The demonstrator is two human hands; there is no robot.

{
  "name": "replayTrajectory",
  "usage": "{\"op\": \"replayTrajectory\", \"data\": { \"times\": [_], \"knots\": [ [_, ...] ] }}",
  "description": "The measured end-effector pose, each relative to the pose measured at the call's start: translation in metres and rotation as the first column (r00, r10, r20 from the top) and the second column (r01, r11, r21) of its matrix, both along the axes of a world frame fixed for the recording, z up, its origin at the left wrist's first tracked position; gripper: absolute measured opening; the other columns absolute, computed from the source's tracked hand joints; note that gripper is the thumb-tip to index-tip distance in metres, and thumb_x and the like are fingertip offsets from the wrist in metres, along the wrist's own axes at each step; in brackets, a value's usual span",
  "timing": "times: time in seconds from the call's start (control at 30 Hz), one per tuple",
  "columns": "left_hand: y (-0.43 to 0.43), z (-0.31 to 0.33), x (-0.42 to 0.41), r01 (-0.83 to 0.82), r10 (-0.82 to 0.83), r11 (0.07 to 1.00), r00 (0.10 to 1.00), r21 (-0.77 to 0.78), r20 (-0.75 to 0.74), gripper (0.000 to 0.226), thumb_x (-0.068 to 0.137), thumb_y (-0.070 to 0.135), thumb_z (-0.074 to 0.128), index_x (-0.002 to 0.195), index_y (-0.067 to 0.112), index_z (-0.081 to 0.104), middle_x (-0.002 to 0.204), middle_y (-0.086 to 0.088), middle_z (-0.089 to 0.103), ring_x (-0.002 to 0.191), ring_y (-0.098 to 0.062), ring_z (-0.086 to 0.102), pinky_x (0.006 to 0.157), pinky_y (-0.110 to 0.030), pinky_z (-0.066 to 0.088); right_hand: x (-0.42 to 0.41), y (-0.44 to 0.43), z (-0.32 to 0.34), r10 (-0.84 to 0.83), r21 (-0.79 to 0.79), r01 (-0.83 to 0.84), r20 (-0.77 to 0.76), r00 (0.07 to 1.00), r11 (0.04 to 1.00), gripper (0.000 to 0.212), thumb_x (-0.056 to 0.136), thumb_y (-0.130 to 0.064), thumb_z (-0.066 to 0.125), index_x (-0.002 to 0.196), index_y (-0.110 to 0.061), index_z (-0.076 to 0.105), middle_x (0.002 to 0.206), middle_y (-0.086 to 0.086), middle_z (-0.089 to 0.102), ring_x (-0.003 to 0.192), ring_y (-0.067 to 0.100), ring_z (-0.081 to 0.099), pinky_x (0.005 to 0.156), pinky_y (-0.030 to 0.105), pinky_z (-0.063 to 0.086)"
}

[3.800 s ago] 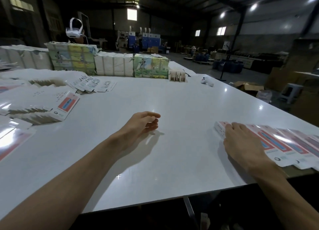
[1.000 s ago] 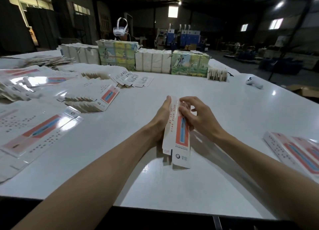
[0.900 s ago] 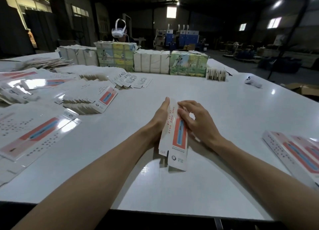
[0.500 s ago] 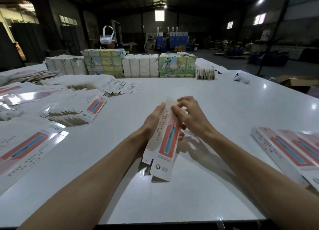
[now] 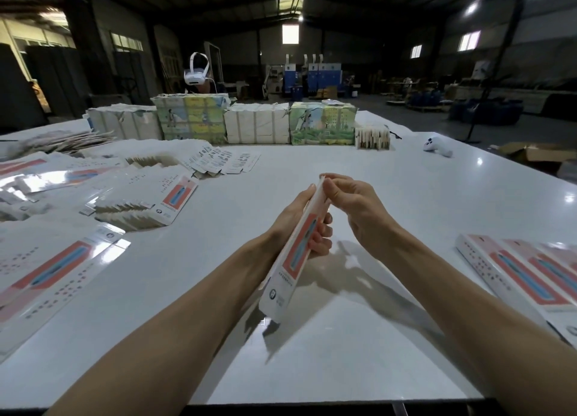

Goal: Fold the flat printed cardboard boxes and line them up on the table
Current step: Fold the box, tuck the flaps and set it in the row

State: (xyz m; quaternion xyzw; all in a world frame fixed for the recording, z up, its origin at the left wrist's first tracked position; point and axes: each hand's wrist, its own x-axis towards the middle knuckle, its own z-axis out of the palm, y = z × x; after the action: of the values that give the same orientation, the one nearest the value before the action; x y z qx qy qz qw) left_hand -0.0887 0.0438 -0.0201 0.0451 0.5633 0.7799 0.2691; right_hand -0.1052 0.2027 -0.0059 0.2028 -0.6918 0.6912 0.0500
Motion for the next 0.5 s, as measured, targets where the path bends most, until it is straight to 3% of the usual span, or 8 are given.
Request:
{"op": "replayTrajectory", "data": {
  "times": [0.13,0.23,0.3,0.37,0.5],
  "knots": [
    [0.001,-0.006,0.001,-0.007,-0.002,0.992,0.997,0.124,0.071,0.065,0.097,0.073,0.047,0.092,0.008,0.048,0.069,-0.003,0.043,0.05,-0.011,0.044,0.047,-0.018,0.045,0.0,-0.002,-0.008,0.01,-0.021,-0.01,0.02,1.0,1.0,0.044,0.096,-0.038,0.069,0.111,0.003,0.072,0.118,0.009,0.071,0.115,0.028,0.066,0.114,0.053,0.046],
    [-0.008,-0.006,0.002,-0.05,0.042,0.971,0.998,0.232,0.041,0.062,0.102,0.067,0.042,0.097,0.007,0.056,0.071,-0.006,0.051,0.053,-0.012,0.052,0.05,-0.021,0.05,0.003,-0.007,-0.015,0.048,-0.05,-0.042,0.126,0.991,0.998,0.06,0.086,-0.042,0.076,0.134,-0.01,0.058,0.13,0.01,0.067,0.115,0.023,0.07,0.102,0.042,0.057],
    [-0.015,-0.008,-0.002,-0.123,0.134,0.975,0.99,0.185,-0.05,0.064,0.106,0.064,0.036,0.102,0.006,0.062,0.073,-0.009,0.06,0.057,-0.015,0.059,0.054,-0.025,0.055,0.006,-0.011,-0.023,0.111,-0.084,-0.096,0.202,0.973,0.992,0.073,0.082,-0.045,0.077,0.142,-0.015,0.049,0.117,0.009,0.071,0.103,0.02,0.074,0.09,0.034,0.06],
    [-0.02,-0.012,-0.003,-0.162,0.175,0.98,0.978,0.119,-0.109,0.066,0.106,0.065,0.033,0.11,0.007,0.064,0.077,-0.01,0.066,0.062,-0.018,0.065,0.058,-0.028,0.058,0.007,-0.012,-0.028,0.105,-0.081,-0.09,0.208,0.972,0.993,0.074,0.083,-0.046,0.078,0.143,-0.017,0.048,0.095,0.003,0.075,0.091,0.018,0.074,0.083,0.029,0.06],
    [-0.017,-0.019,0.004,-0.125,0.131,0.99,0.988,0.067,-0.087,0.076,0.1,0.077,0.03,0.125,0.016,0.069,0.105,-0.017,0.077,0.083,-0.028,0.077,0.069,-0.038,0.063,0.004,-0.005,-0.027,0.03,-0.057,-0.021,0.153,0.988,0.998,0.057,0.092,-0.042,0.077,0.138,-0.023,0.05,0.102,0.007,0.079,0.086,0.022,0.071,0.079,0.032,0.058]
  ]
}}
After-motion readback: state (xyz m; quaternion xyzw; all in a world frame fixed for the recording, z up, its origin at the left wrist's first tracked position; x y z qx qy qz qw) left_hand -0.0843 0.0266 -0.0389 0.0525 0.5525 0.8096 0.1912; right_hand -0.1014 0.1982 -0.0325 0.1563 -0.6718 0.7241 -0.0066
